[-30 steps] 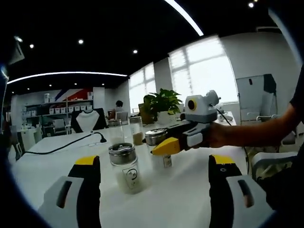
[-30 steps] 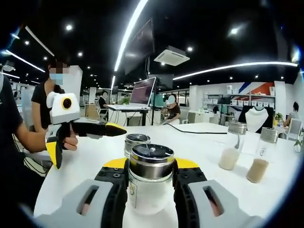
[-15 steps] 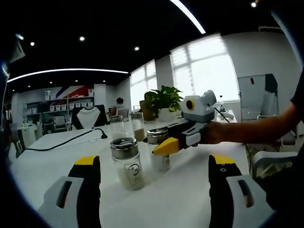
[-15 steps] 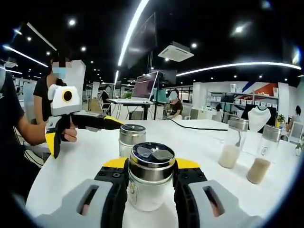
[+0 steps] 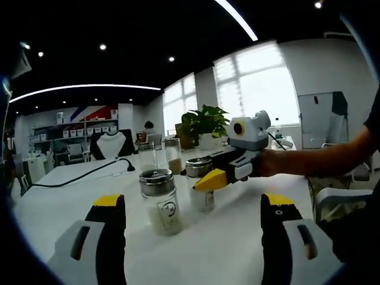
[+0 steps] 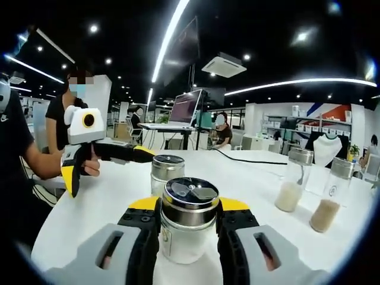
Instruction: Rotate the seasoning bottle until the label or dispensing opening points toward the visible target arrow and the bottle remains upright within the marked orientation range
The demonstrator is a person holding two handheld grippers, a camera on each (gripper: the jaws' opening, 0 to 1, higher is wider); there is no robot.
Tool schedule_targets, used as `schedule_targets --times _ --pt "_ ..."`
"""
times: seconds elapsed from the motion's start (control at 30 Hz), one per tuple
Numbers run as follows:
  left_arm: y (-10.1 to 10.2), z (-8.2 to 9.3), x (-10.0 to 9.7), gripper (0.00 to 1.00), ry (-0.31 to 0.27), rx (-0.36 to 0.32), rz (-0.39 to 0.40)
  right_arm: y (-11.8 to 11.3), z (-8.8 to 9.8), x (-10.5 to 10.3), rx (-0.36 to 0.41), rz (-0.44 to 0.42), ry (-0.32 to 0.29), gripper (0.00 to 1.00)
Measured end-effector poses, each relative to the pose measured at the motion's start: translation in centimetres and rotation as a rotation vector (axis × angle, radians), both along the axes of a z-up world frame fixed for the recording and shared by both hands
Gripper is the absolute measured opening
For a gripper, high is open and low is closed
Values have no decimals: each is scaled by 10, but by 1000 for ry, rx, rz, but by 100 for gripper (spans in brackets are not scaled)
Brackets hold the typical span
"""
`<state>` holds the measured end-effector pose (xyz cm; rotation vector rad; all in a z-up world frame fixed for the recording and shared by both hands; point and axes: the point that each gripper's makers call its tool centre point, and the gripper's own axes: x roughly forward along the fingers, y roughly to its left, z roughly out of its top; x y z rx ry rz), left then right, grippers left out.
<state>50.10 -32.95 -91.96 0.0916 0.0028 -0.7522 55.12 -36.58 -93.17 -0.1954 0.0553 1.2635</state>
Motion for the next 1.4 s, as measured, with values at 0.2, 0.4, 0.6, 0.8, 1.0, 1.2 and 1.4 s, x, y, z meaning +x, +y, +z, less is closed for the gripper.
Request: schedule_targets --times 0.2,0.4,0.6,0.8,1.0,1.2,1.4 --pt "-2 -1 -1 100 6 -3 -4 0 0 -1 3 1 -3 34" --pt "-2 -4 1 100 13 3 -4 1 -2 4 -27 -20 15 35" --pt "-2 -6 2 100 17 6 -7 1 4 8 -39 -49 -7 53" --pt "0 -6 3 100 21 3 -5 -2 21 14 -4 -76 -6 53" --pt "1 -6 4 100 23 2 -3 -6 45 25 30 -112 -14 51" --pt "3 -6 4 100 21 1 0 -12 61 39 50 -137 -8 49" --pt "5 -7 5 100 25 1 10 -15 66 54 54 -180 -12 48"
